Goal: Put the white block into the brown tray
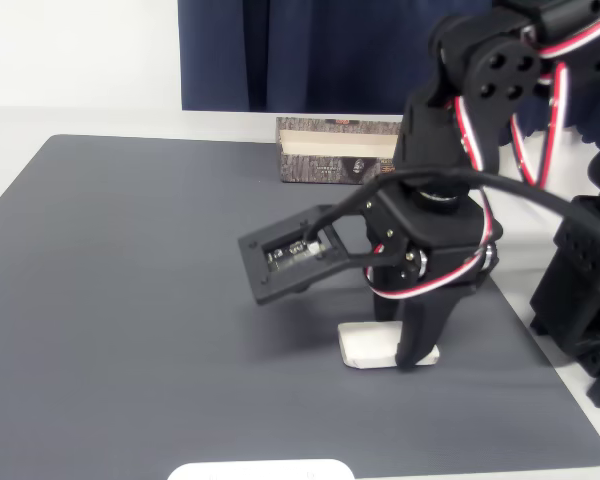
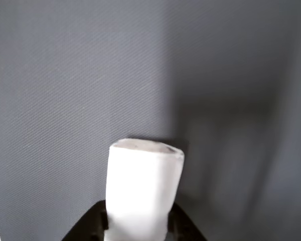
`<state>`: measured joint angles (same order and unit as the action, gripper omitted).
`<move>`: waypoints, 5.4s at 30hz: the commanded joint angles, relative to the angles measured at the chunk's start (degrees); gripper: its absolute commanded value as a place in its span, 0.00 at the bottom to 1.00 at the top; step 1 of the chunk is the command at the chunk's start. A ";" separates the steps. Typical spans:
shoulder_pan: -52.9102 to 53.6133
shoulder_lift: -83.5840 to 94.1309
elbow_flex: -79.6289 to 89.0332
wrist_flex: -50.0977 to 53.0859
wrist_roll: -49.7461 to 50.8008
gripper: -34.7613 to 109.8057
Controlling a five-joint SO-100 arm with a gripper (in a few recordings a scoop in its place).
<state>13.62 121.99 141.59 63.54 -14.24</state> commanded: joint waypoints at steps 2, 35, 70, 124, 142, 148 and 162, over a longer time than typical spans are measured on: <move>0.88 3.25 -2.11 0.62 0.35 0.35; 51.77 -14.15 -46.49 17.93 -16.17 0.29; 66.53 -61.79 -104.50 29.62 -48.16 0.25; 62.40 -80.68 -118.56 22.94 -61.52 0.46; 62.05 -74.00 -120.94 22.41 -59.68 0.48; 60.56 -69.43 -117.25 26.46 -55.11 0.42; 46.49 -35.60 -74.36 23.29 -37.53 0.24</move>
<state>63.46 75.32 61.44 89.74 -54.67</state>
